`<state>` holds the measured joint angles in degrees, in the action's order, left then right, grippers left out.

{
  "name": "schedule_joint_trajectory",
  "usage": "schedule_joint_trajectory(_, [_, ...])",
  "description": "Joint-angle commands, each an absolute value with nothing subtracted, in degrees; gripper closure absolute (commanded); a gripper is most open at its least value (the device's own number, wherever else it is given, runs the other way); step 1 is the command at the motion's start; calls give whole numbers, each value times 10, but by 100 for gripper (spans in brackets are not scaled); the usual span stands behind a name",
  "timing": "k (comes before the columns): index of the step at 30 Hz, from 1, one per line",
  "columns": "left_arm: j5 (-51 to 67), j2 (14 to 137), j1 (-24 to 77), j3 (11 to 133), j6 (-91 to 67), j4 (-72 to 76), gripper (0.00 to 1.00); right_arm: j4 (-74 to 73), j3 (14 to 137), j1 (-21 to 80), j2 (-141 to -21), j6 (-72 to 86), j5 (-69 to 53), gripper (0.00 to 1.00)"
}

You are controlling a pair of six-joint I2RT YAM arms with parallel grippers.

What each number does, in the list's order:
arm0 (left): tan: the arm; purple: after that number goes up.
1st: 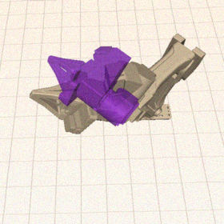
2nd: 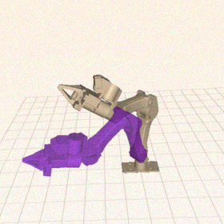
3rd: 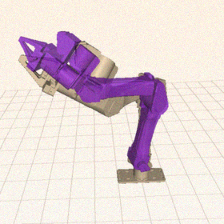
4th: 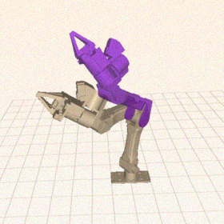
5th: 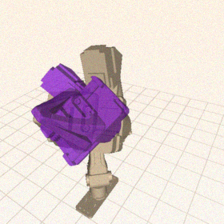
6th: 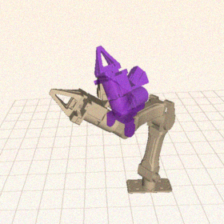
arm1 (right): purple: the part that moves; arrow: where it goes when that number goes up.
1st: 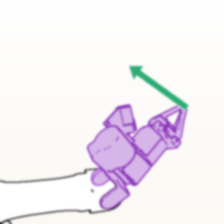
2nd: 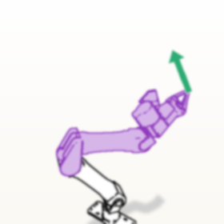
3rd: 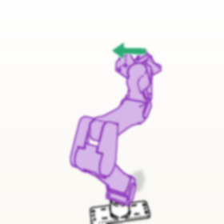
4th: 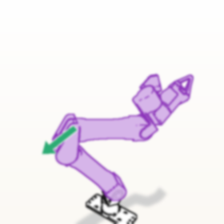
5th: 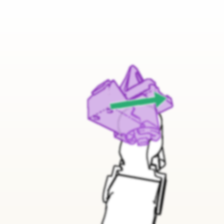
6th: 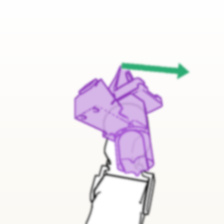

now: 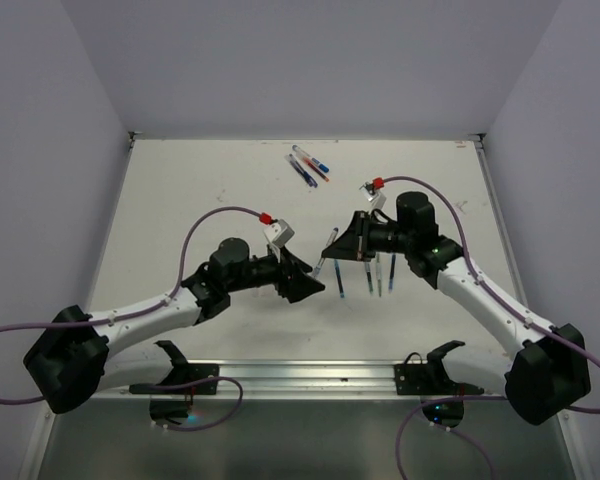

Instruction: Open the pen caps

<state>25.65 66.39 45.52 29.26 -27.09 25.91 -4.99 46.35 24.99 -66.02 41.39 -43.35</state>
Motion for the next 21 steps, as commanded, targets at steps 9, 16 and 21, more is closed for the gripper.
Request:
schedule_joint_trajectory(9, [298,692,455,336,-276,295,66,-16,467,287,-668,428,-430,100])
schedule_joint_trajectory(16, [310,694,455,305,-290,319,100,-2,473,287,-678,442,-390,100])
schedule_joint_trajectory(21, [343,693,456,273,-336,384,100,73,486,285,-692,454,-328,100])
